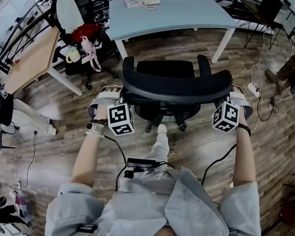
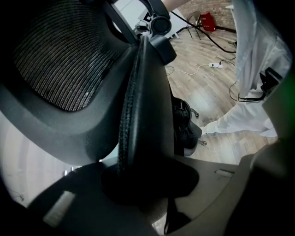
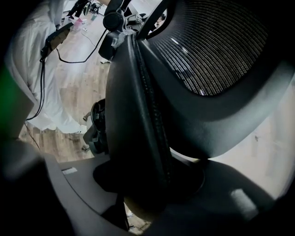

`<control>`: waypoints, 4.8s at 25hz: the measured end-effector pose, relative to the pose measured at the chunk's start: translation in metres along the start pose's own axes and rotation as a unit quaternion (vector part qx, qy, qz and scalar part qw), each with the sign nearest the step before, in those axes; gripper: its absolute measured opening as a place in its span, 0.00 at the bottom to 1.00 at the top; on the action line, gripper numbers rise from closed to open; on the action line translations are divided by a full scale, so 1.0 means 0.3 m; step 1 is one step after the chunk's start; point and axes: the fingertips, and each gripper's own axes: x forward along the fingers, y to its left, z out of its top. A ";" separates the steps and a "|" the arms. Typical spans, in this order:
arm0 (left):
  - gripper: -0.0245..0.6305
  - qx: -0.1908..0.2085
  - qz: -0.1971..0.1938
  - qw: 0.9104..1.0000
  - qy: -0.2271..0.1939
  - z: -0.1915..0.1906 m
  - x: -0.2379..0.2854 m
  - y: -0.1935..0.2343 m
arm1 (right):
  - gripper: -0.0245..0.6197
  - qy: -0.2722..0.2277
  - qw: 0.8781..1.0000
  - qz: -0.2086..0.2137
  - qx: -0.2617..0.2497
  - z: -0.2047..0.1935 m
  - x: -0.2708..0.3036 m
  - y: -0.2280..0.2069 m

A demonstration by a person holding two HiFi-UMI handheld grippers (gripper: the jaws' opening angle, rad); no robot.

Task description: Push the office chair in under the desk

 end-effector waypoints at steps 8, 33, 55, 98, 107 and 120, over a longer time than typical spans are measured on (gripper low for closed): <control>0.20 0.002 0.001 1.000 -0.004 0.043 0.119 0.114 | 0.36 0.001 1.000 0.000 0.001 -0.053 0.115 -0.107; 0.20 0.015 0.009 1.000 -0.006 0.042 0.613 0.570 | 0.36 0.001 1.000 0.003 0.003 -0.125 0.641 -0.514; 0.20 -0.003 0.018 1.000 0.008 -0.018 0.963 0.898 | 0.37 -0.018 1.000 0.008 -0.010 -0.110 1.068 -0.832; 0.21 -0.077 0.027 0.993 0.081 -0.033 1.315 1.216 | 0.39 -0.117 0.991 0.018 -0.064 -0.085 1.613 -1.232; 0.21 -0.079 0.027 0.993 0.079 -0.055 1.319 1.224 | 0.40 -0.125 0.990 0.015 -0.064 -0.064 1.617 -1.234; 0.23 -0.098 0.021 0.993 0.067 -0.051 1.310 1.217 | 0.46 -0.136 0.989 0.030 -0.055 -0.064 1.609 -1.216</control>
